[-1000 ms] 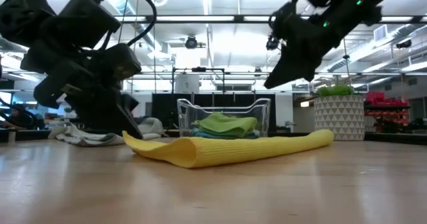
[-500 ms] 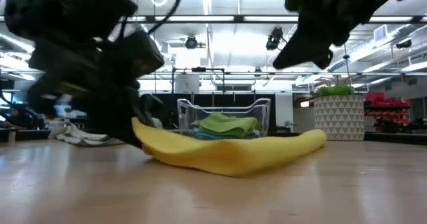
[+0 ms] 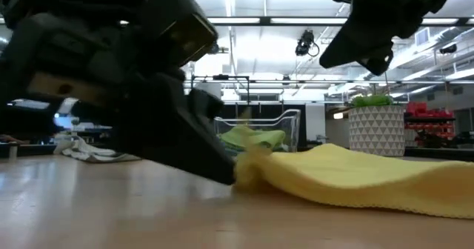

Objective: Fold microfiber towels
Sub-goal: Fold the yellow microfiber towel

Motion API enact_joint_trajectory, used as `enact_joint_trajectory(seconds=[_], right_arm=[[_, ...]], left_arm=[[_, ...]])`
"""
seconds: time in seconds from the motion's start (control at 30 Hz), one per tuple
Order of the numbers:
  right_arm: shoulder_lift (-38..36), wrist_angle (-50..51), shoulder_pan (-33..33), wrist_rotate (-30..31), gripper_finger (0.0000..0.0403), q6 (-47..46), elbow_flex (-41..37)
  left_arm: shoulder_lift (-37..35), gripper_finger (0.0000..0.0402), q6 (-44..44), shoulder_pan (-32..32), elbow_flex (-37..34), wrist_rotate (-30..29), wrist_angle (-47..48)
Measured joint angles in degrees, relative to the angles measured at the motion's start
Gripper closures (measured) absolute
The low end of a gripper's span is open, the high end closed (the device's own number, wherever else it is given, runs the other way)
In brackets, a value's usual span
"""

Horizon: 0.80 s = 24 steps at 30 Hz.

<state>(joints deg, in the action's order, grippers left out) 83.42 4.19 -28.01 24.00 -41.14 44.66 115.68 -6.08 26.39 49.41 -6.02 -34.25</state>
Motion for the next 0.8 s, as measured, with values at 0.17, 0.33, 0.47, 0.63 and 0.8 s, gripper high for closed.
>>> enact_joint_trajectory(seconds=[0.17,0.33,0.47,0.63,0.8], right_arm=[[3.28,-4.07,-1.56,0.11,0.0396,-1.34,0.02],[8.14,-8.06,-2.82,0.07,0.0368,-1.04,1.29],[14.04,-5.73,-3.86,-0.07,0.0336,1.57,7.93],[19.92,4.35,-4.09,0.0,0.0295,5.0,17.73],[21.79,6.93,-4.25,0.01,0.0257,3.02,21.37]], left_arm=[[-5.64,0.0397,1.64,1.38,-3.2,-0.18,5.56],[-13.6,0.0398,-2.44,3.14,-11.89,-0.11,4.53],[-16.03,0.0385,-5.3,3.77,-15.39,-0.28,0.48],[-13.74,0.0321,-2.24,3.76,-11.16,-0.77,0.51],[-9.72,0.0247,-0.36,4.01,-6.35,-0.84,2.13]])
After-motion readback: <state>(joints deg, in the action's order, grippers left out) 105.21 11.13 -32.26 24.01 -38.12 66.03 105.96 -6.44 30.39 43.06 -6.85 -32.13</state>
